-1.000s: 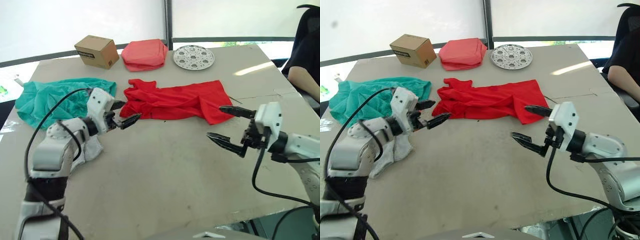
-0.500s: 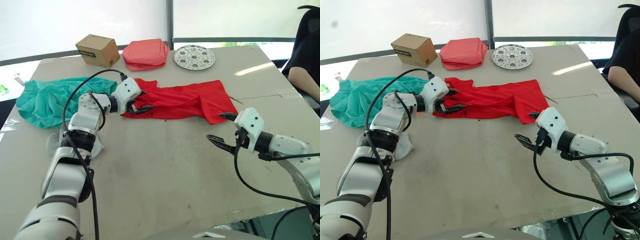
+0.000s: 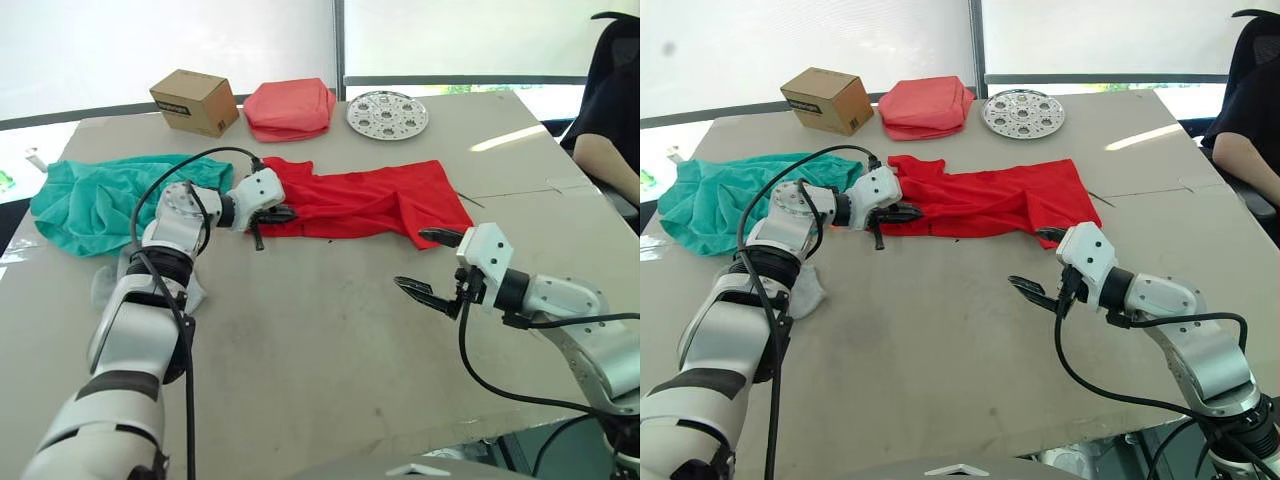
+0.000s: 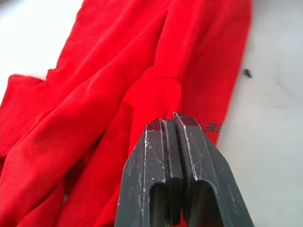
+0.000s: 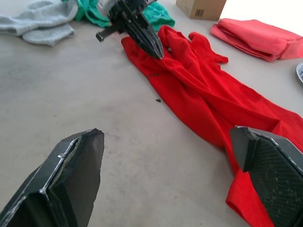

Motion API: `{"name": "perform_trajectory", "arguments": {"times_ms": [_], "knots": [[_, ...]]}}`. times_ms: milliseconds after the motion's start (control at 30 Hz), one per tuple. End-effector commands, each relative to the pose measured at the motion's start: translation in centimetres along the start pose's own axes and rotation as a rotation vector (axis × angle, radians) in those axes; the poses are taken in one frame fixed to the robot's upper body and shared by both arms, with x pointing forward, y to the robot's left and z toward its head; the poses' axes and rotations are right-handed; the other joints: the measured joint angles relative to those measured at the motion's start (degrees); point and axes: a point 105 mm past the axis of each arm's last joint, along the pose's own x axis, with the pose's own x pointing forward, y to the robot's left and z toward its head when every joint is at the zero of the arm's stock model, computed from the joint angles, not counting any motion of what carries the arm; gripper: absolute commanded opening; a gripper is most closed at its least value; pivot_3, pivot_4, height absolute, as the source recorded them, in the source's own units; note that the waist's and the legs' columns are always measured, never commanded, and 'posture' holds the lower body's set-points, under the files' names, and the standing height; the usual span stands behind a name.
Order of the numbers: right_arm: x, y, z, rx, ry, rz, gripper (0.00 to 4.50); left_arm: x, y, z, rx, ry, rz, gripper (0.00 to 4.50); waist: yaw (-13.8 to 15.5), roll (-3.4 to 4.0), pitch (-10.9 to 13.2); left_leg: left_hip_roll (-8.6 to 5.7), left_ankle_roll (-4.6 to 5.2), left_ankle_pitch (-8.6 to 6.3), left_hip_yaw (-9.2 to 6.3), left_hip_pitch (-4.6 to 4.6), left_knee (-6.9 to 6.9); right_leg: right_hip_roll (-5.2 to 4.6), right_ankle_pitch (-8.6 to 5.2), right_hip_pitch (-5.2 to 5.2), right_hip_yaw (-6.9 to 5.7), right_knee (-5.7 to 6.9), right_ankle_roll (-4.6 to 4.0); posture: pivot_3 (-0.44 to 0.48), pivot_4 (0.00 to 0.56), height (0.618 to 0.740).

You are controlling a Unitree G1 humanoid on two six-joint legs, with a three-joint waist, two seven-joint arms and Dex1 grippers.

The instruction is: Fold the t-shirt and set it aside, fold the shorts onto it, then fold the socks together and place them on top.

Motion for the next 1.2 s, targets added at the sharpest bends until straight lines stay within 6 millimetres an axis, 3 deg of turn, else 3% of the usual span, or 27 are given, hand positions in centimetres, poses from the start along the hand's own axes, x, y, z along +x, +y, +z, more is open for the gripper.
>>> {"name": "perform_trajectory", "arguments": {"times_ms": [33, 167, 367, 467, 700, 867, 933, 1000, 1067, 1200], "knots": [[0.2, -2.1, -1.1, -0.141, 0.128, -0.084, 4.50, -1.6, 0.8, 2.2, 0.024, -0.090, 0.011, 0.05, -0.01, 0.00, 0.00, 0.00, 0.00, 0.00, 0.00, -0.01, 0.02, 0.00, 0.00, -0.01, 0.00, 0.01, 0.00, 0.000, 0.150, 0.740], [1.3, -4.5, -2.3, -0.222, 0.237, -0.158, 4.50, -2.2, 0.3, 2.8, 0.021, -0.125, 0.026, 0.05, -0.56, 0.01, 0.00, 0.00, -0.23, 0.14, 0.00, -0.04, 0.13, 0.02, 0.01, 0.00, -0.02, 0.04, 0.00, 0.000, 0.150, 0.740], [3.5, -5.8, -4.1, -0.195, 0.302, -0.191, 4.50, -2.6, -0.8, 3.0, 0.015, -0.128, 0.053, 0.05, -1.27, 0.01, 0.00, 0.00, -0.24, 0.15, -0.03, -0.04, 0.09, 0.04, 0.02, -0.02, -0.01, 0.06, -0.02, 0.000, 0.150, 0.740], [4.3, -6.5, -4.9, -0.159, 0.316, -0.232, 3.61, -2.9, -1.4, 3.0, 0.013, -0.125, 0.067, 0.00, -1.40, 0.02, 0.00, 0.00, -0.25, 0.15, -0.03, -0.02, 0.11, 0.05, 0.02, 0.00, -0.01, 0.07, -0.03, 0.000, 0.150, 0.740], [4.3, -7.5, -4.0, -0.146, 0.264, -0.281, 0.13, -3.3, -2.0, 2.6, -0.012, -0.116, 0.095, 0.00, -1.31, 0.03, 0.00, 0.00, -0.26, 0.16, -0.03, 0.00, 0.11, 0.07, 0.03, 0.01, 0.00, 0.07, -0.03, 0.000, 0.150, 0.740], [3.4, -7.5, -3.8, -0.113, 0.245, -0.259, 0.05, -3.5, -2.4, 2.2, -0.029, -0.112, 0.096, 0.00, -1.39, 0.04, 0.00, 0.00, -0.26, 0.16, -0.03, 0.03, 0.11, 0.07, 0.03, 0.03, 0.00, 0.07, -0.03, 0.000, 0.150, 0.740], [2.3, -6.6, -2.9, -0.058, 0.198, -0.196, 0.05, -3.9, -3.1, 2.3, -0.067, -0.128, 0.067, 0.00, -1.37, 0.06, 0.01, 0.00, -0.26, 0.16, -0.03, 0.03, 0.09, 0.07, 0.03, 0.02, 0.00, 0.07, -0.03, 0.000, 0.150, 0.740], [-0.2, -5.7, -2.4, 0.014, 0.186, -0.126, 0.05, -4.8, -5.8, 2.0, -0.158, -0.141, -0.039, 0.00, -1.40, 0.07, 0.02, 0.00, -0.25, 0.15, -0.03, 0.03, 0.04, 0.07, 0.03, 0.02, 0.01, 0.06, -0.03, 0.000, 0.150, 0.740], [-3.3, -4.5, -1.7, 0.076, 0.175, -0.049, 0.05, -6.6, -10.0, 1.6, -0.265, -0.128, -0.213, 0.00, -1.48, 0.09, 0.02, 0.00, -0.18, 0.10, -0.03, 0.02, -0.10, 0.05, 0.02, -0.01, 0.05, 0.00, -0.03, 0.000, 0.150, 0.740], [-6.6, -3.5, -0.8, 0.158, 0.185, 0.017, 0.05, -9.0, -13.1, 2.3, -0.383, -0.125, -0.335, 0.00, -1.36, 0.18, 0.10, 0.02, 0.05, -0.12, -0.03, 0.13, -0.24, 0.06, 0.00, 0.04, 0.08, -0.07, -0.05, 0.000, 0.150, 0.740]]}}
